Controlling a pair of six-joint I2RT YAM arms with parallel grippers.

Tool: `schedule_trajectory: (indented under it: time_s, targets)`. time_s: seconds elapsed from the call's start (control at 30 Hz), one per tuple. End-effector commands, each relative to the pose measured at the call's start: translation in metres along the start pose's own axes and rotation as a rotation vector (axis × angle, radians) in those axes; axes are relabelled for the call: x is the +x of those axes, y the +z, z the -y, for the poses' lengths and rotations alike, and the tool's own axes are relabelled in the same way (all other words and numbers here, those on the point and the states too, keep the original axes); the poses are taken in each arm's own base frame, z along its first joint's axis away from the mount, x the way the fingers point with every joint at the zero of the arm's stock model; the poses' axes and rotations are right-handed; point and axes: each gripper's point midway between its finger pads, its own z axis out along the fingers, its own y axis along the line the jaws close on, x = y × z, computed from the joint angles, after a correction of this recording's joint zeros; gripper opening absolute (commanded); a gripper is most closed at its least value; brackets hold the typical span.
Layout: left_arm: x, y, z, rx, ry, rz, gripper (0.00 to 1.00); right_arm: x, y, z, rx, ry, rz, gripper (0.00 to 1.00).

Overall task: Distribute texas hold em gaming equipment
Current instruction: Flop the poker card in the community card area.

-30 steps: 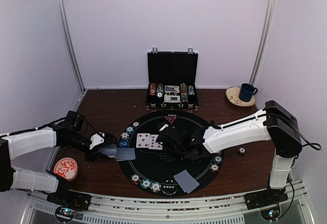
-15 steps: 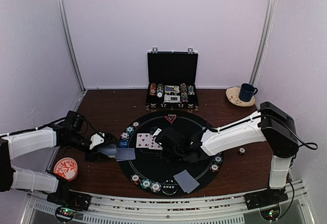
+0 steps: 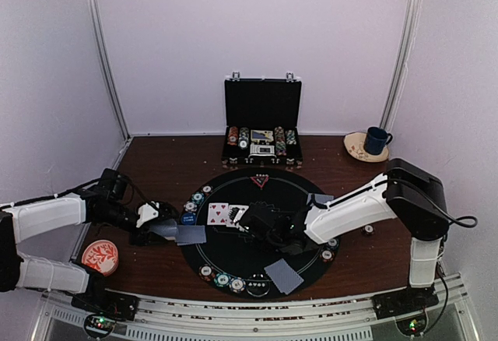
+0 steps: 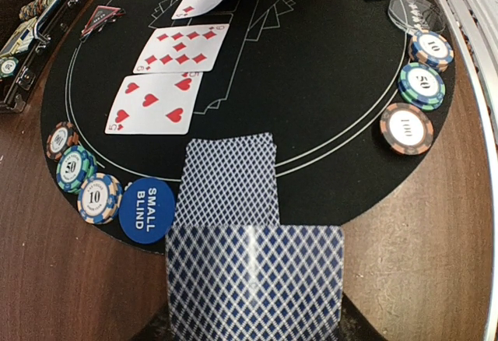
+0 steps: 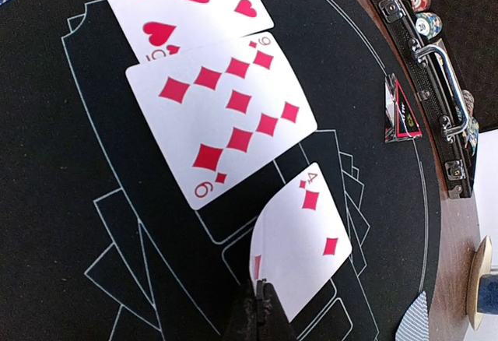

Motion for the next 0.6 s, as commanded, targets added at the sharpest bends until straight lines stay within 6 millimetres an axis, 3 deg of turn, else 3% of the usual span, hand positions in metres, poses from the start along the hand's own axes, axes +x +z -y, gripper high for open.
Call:
schedule_trajectory:
  time_s: [0.0, 0.57]
  targets:
    - [-0.0036, -0.0012, -0.0033, -0.009, 0.004, 0.015, 0.11, 0.0003, -0.0022, -0.0044, 0.005, -0.036, 0.021, 0.0]
    - [-0.0036, -0.0011, -0.0032, -0.009, 0.005, 0.015, 0.13, -0.0035, 0.0031, -0.0062, 0.065, -0.125, 0.037, 0.0]
